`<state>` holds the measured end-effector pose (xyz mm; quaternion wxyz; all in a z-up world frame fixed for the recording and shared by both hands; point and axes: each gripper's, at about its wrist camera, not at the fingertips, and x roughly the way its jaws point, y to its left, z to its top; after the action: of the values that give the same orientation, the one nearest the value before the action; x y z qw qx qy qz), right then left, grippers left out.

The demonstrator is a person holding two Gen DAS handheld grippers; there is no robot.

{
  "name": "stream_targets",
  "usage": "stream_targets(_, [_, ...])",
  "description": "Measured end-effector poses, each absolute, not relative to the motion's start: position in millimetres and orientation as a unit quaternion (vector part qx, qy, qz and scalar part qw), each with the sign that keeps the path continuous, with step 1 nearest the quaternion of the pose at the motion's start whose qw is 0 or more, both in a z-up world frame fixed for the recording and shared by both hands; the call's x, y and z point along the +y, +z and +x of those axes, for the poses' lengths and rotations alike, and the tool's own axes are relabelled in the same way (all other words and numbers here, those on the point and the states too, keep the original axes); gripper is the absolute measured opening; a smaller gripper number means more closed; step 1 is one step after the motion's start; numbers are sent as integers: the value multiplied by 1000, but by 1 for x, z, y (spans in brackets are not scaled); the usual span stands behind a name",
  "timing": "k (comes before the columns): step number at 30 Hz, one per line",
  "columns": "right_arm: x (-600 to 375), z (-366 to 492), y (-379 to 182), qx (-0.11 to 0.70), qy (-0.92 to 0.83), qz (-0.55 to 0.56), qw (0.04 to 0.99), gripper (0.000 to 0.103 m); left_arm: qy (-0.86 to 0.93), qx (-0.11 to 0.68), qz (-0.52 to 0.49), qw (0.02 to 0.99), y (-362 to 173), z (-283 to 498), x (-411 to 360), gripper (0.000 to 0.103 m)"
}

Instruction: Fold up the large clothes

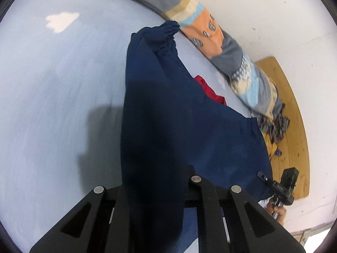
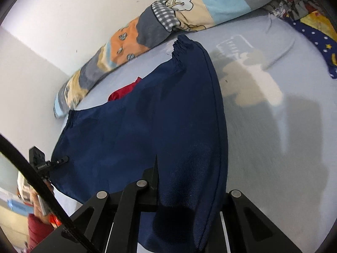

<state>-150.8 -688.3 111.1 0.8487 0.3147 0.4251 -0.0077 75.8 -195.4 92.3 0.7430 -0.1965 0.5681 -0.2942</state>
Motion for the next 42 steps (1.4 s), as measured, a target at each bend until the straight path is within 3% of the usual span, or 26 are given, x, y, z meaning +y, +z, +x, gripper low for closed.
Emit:
stream_targets(3, [-680, -183, 109, 441, -3, 318, 840, 11, -287, 585, -181, 737, 81, 43, -181, 13])
stream_targets(7, [-674, -215, 89, 473, -11, 318, 821, 11, -233, 612, -149, 741, 62, 11, -153, 22])
stream_targets(9, [-678, -218, 86, 470, -11, 333, 818, 11, -199, 599, -144, 763, 72, 6, -137, 28])
stream_targets(12, [-680, -217, 88, 467, -15, 334, 819, 12, -165, 548, -129, 810, 102, -6, -132, 29])
stream_targets(14, [-678, -215, 89, 466, -19, 332, 820, 12, -167, 519, -116, 830, 125, -18, -148, 39])
stream_targets(16, [-677, -214, 92, 462, -21, 329, 823, 12, -176, 500, -100, 842, 138, -24, -178, 79])
stream_targets(17, [-675, -213, 93, 462, -22, 328, 824, 12, -185, 492, -82, 847, 140, -27, -199, 86])
stream_targets(23, [-674, -219, 93, 460, -26, 330, 824, 12, -192, 465, 28, 864, 117, -45, -314, 86])
stream_targets(26, [-673, -218, 91, 463, -26, 331, 822, 12, -149, 445, 54, 881, 117, -42, -317, 86])
stream_targets(30, [-676, -215, 90, 463, -20, 340, 818, 12, -111, 406, 3, 907, 137, -32, -275, 86])
stream_targets(34, [-676, -212, 91, 464, -26, 341, 817, 12, -157, 445, -17, 881, 121, -28, -291, 86])
stream_targets(39, [-677, -214, 91, 464, -30, 342, 817, 12, -184, 465, 65, 863, 79, -38, -369, 86])
stream_targets(42, [-676, -214, 88, 467, -35, 339, 816, 12, -172, 516, 110, 832, 38, -31, -396, 87])
